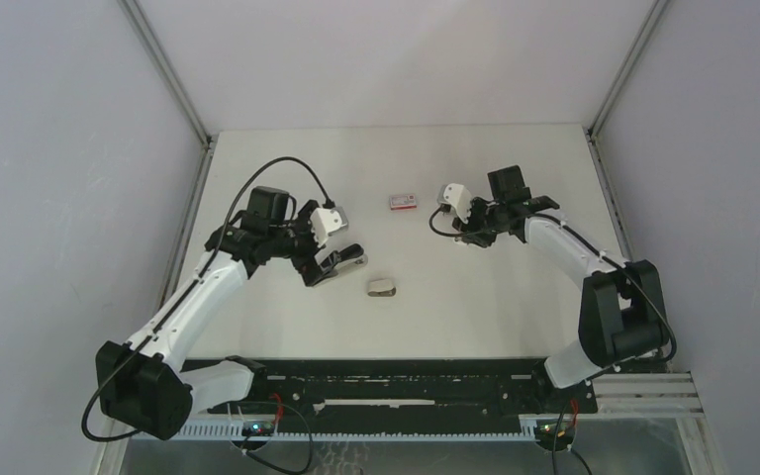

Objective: Unload the staples from the stapler
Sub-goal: Place the stapler at the center of the board.

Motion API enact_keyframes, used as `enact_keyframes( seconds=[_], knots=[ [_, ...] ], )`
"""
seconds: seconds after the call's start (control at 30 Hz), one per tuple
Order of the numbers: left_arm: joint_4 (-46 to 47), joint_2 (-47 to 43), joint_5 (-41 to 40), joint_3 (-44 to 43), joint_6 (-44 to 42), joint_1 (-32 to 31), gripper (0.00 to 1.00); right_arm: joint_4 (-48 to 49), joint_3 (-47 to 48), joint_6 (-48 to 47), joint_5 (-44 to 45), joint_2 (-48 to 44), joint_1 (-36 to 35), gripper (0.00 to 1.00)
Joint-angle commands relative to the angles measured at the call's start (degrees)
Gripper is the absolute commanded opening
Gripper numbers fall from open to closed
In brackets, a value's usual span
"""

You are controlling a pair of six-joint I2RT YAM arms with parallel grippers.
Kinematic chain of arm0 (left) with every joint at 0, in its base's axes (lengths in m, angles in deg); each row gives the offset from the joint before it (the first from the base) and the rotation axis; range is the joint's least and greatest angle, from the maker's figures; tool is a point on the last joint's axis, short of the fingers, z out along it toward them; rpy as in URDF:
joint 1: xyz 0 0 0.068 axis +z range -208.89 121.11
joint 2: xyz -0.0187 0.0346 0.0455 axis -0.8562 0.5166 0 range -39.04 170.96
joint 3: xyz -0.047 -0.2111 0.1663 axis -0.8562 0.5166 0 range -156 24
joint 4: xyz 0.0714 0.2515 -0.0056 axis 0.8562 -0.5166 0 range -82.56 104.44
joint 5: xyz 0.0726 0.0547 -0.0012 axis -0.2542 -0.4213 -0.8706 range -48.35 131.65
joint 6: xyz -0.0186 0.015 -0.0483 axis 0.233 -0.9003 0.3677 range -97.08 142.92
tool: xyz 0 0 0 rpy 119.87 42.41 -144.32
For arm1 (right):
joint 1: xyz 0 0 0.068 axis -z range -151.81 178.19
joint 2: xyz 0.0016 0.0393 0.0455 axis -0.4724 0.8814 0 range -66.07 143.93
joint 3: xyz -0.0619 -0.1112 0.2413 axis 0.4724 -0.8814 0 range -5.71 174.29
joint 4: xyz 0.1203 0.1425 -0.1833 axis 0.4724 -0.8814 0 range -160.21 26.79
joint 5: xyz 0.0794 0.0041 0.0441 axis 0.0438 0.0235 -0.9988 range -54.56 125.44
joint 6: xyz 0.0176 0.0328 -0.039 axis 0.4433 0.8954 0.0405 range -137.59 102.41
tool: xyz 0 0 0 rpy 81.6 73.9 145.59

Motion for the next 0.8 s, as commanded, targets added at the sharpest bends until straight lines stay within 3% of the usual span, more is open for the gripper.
enact_keyframes(
  seconds=[0.0,0.37,0.77],
  knots=[
    [1.73,2.6,4.35,-3.87,-2.86,-1.44,1.0,-1.43,4.38,-5.47,-3.12,3.91,1.3,0.07],
    [-1.55,15.28,0.88,-10.98,-6.63,-12.15,1.0,-1.57,5.75,-11.45,-4.62,9.25,2.4,0.09],
    [0.2,23.47,-4.03,-12.96,-4.15,-16.69,1.0,-1.82,6.9,-14.13,-4.51,13.1,4.13,0.18]
  ],
)
